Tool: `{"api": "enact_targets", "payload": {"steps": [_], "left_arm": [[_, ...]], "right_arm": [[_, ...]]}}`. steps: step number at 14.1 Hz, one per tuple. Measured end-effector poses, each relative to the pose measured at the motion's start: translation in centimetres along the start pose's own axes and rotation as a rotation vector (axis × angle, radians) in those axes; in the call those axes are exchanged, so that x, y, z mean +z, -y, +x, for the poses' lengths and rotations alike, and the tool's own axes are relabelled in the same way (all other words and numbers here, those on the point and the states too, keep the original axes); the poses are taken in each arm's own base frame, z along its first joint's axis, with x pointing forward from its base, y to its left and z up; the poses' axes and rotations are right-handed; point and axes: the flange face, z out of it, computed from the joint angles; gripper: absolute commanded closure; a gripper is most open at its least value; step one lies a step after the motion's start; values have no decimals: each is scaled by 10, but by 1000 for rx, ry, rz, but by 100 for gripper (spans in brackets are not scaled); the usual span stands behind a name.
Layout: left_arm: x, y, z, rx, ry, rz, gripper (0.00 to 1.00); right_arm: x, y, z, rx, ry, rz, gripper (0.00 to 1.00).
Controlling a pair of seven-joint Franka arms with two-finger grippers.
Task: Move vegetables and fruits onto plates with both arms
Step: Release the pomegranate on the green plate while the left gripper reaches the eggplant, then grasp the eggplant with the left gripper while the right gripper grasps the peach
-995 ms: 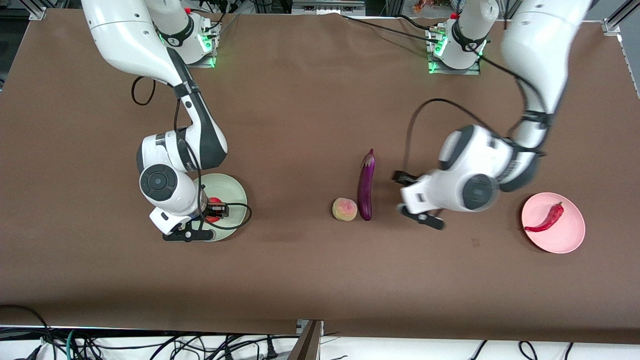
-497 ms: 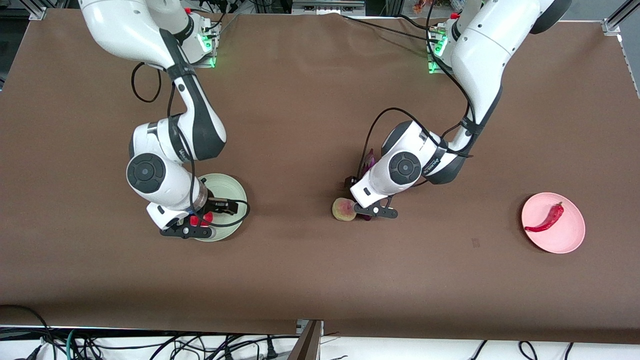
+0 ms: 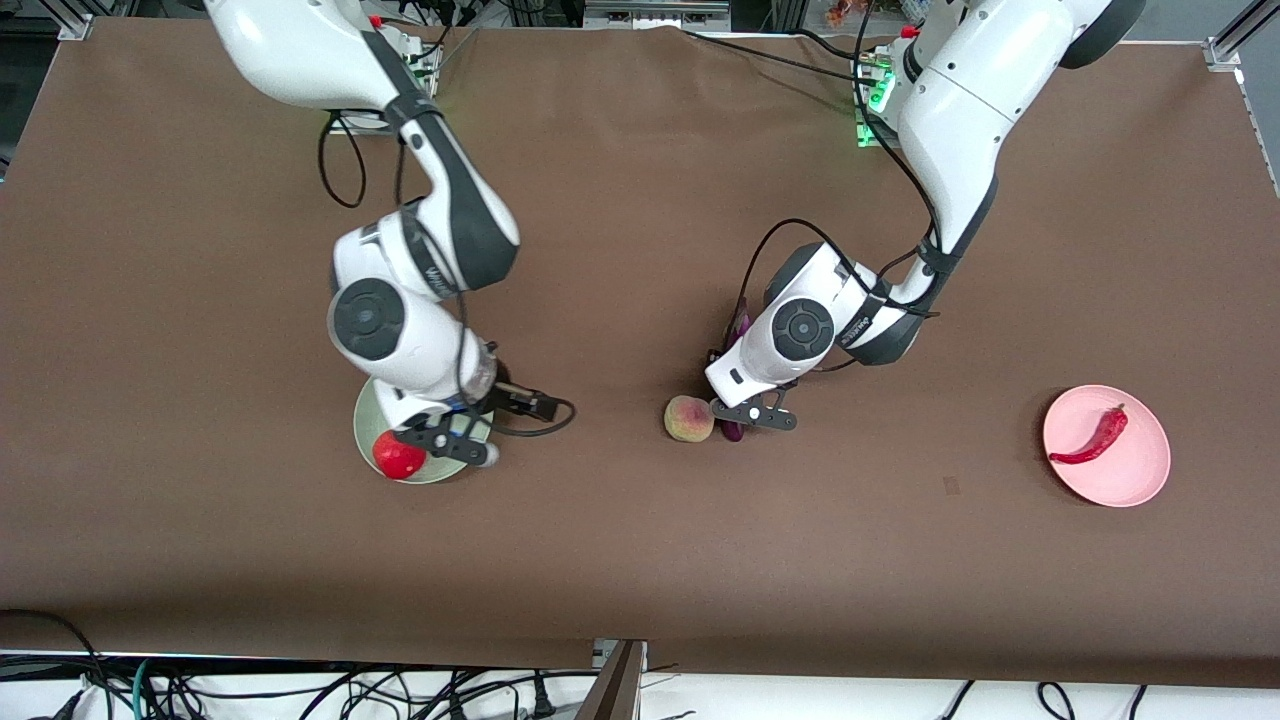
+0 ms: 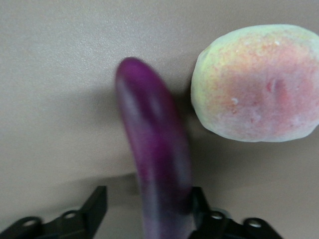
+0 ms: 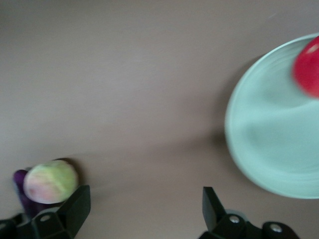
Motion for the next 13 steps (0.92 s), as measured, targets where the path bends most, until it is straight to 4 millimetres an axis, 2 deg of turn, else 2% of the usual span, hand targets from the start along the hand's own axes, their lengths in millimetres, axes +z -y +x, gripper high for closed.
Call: {"api": "enact_targets", "payload": {"steps": [4,6,9,11,13], "left_arm": [[-4,7,2,-11,6,4,100],[-23,26,4,-36,43,32,100],[-92,91,4,16,115,122,100],[-139,147,1,125,151,170,100],[-175,213,0,242,179,172,100]], "right_arm": [[36,52,-39,65,-53,63,1],[56,69,-55,69,-88,94,1],[81,83,-72,44,-130,89,1],[93,94,-83,41,-171,94,1],[112,109,-98,32,-217,91,1]]}}
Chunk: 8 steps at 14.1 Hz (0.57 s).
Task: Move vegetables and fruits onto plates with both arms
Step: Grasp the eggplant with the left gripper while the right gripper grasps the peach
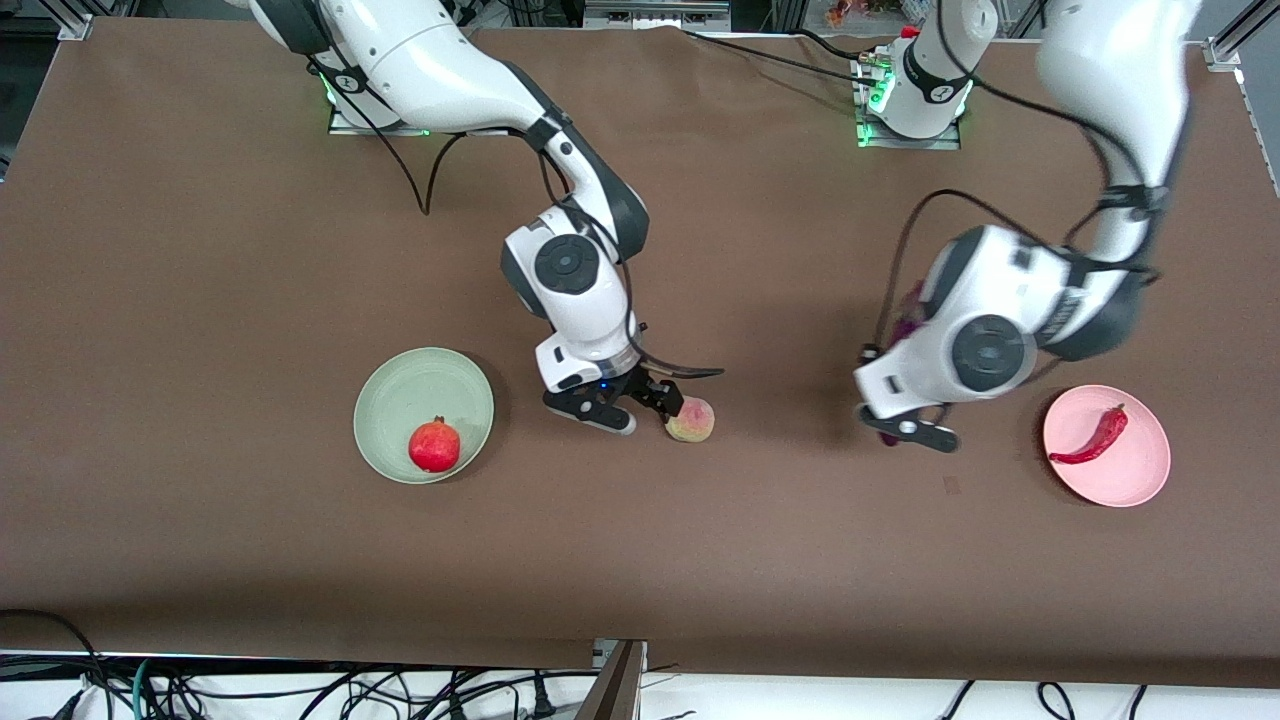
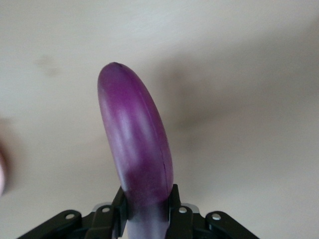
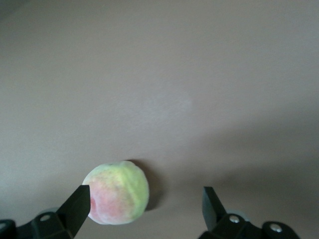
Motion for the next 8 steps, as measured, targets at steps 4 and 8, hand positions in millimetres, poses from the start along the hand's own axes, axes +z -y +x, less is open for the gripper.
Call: {"api": "enact_targets", "payload": {"steps": [4,8], "left_arm": [[-5,144,-48,213,21,74,99],[3,227,-76,311,-17,132,94]], "right_arm": [[50,19,-43,-15,-86,13,1],[62,26,-55,-9,-119,46,1]]}}
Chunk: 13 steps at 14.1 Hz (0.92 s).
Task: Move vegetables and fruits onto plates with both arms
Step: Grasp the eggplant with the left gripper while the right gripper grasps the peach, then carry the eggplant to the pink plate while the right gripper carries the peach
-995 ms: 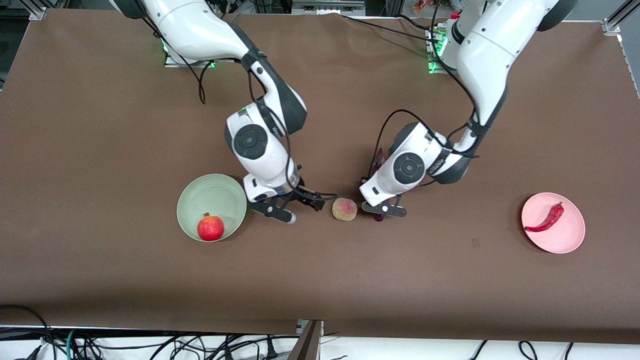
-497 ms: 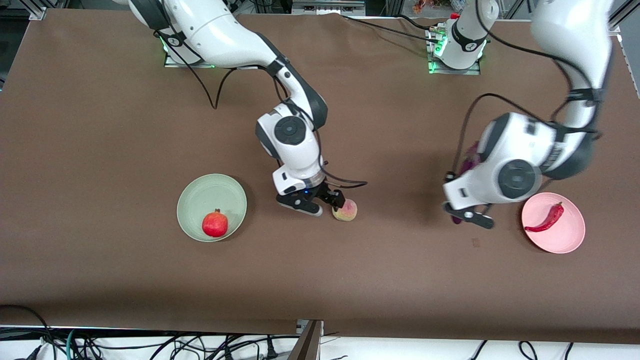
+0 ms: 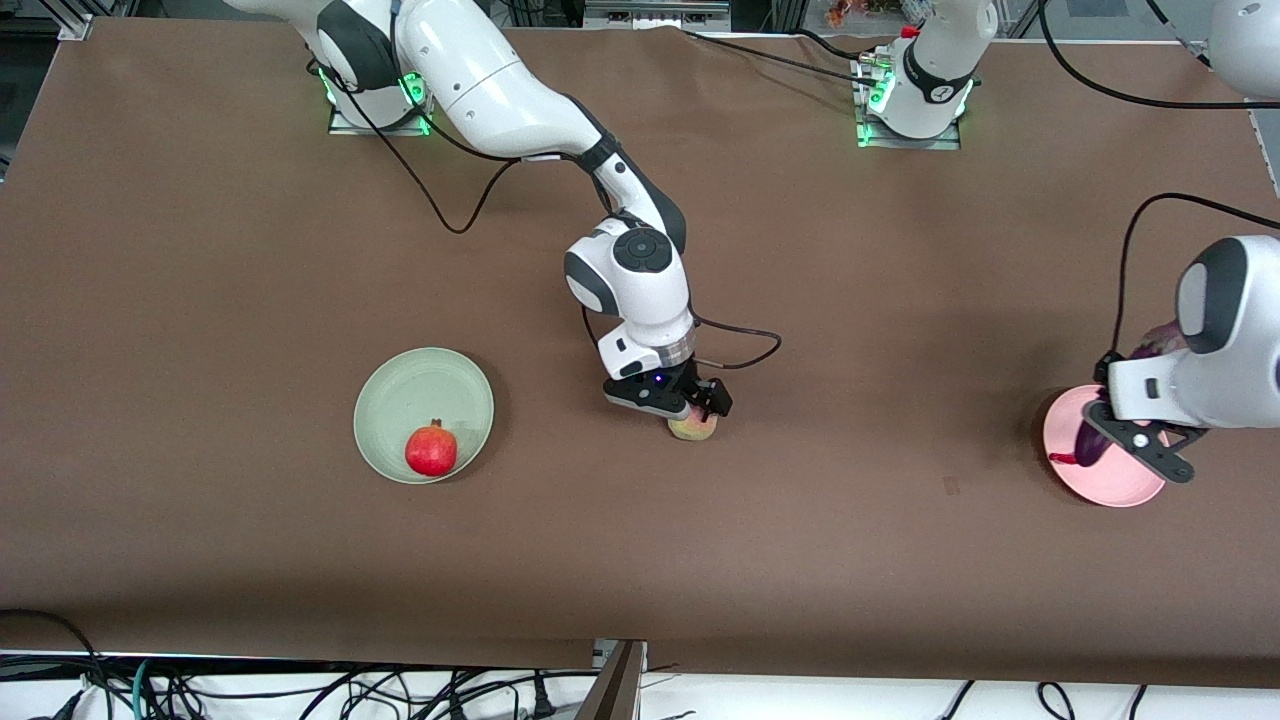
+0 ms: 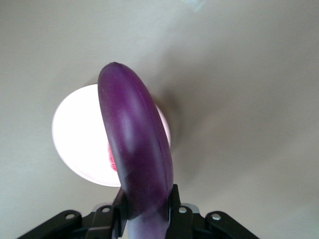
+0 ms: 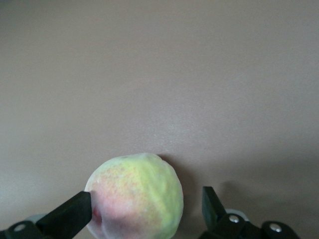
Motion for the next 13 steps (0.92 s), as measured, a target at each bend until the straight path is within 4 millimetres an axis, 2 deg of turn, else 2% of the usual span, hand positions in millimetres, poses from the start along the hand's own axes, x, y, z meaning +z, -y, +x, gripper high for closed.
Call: {"api": "enact_targets", "payload": {"steps": [3,4,5,6,7,8,13], "left_arm": [[49,35,-8,29,-43,55,90],[66,40,-8,34,-56,48,82],[81,42,-7,38,-60,36,81],[92,43,-4,42,-63,28,74],[96,43,-1,45,-70,29,49],[97,43,1,47,-78,34,0],[96,43,1,50,-82,36,0]], "right_arm": [[-5,5,2,30,-6,13,1],[-10,8,4,41,-8,16,1],[-16,12,7,48,-9,20,1],[-22,14,9,54,-11,26,1],[-25,16,9,57,-13,30,1],[-25,16,9,58,-12,31,1],[-11,11,-2,51,-3,12,1]]}}
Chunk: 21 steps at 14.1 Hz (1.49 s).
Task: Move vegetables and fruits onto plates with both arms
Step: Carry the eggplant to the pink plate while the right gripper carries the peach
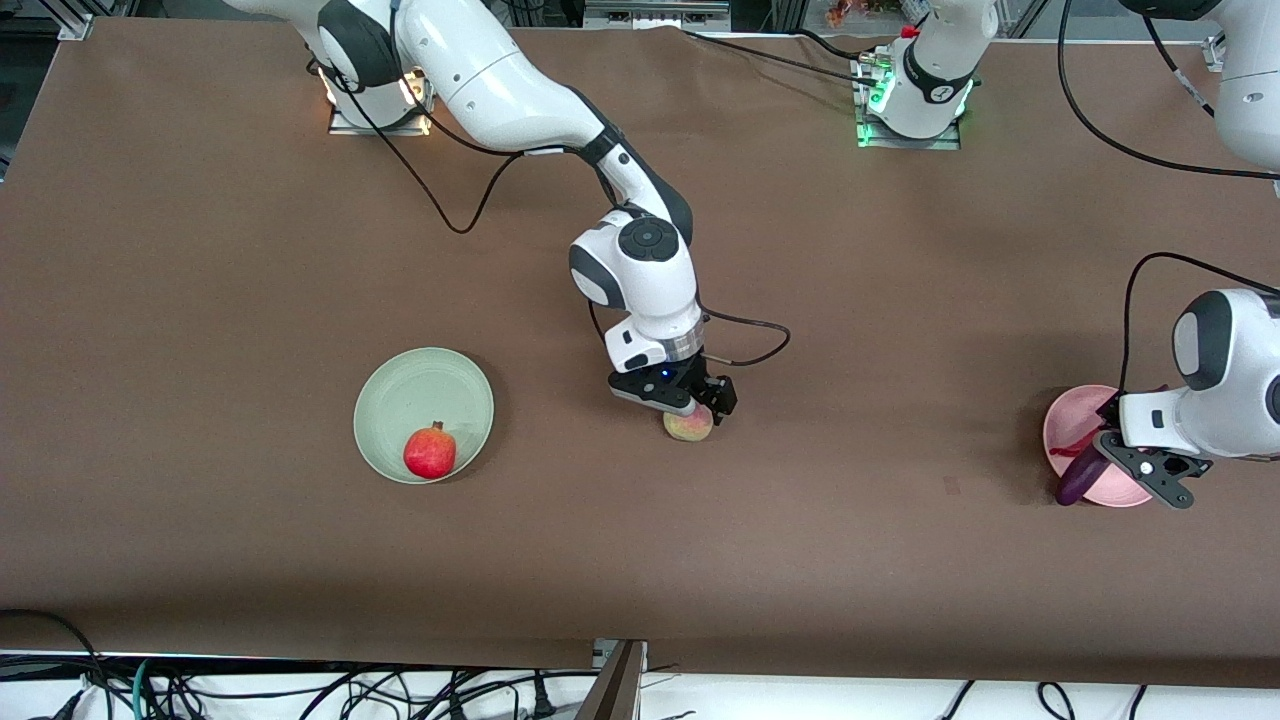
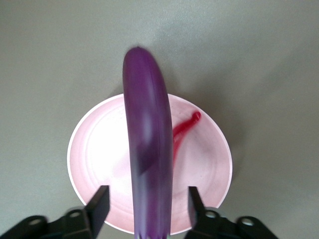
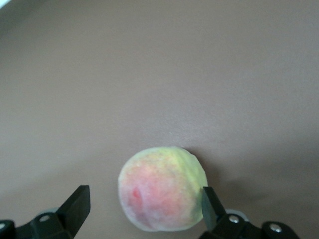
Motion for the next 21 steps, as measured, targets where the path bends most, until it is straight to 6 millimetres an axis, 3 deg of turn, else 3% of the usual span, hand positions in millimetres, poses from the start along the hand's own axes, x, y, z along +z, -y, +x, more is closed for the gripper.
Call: {"api": "enact_targets", "payload": {"steps": [1,2,3,5,6,9,11,13,16,18,19,21], "left_arm": [[0,0,0,1,0,0,0],[0,-1,1,3,-1,0,0],[-1,-1,2,4,-2,0,0],[-2,-2,4,8,-5,0,0],[-2,-3,5,9,-7,0,0],[-10,-6,12,4,-36,-11,0],[-36,-9,22,-18,-92,-37,0],[-77,-20,34,-32,-105,-45,0],[-124,-46,52,-92,-69,-68,0],[-144,-60,64,-145,-65,-62,0],[-156,-72,74,-173,-58,-62,0],[-189,-105,95,-243,-35,-106,0]], "right_arm": [[5,-3,-3,-2,3,-7,3],[10,-5,-6,-5,5,-13,12],[13,-6,-7,-6,6,-16,30],[13,-7,-6,-11,4,-16,78],[11,-6,-3,-19,-1,-15,87],[-4,-10,26,-95,3,-81,88],[-36,-19,78,-150,38,-137,88],[-74,-40,137,-237,122,-188,88],[-116,-101,220,-381,243,-261,86],[-127,-158,261,-447,303,-279,82],[-128,-185,271,-451,330,-281,82],[-121,-224,268,-440,363,-288,81]]}}
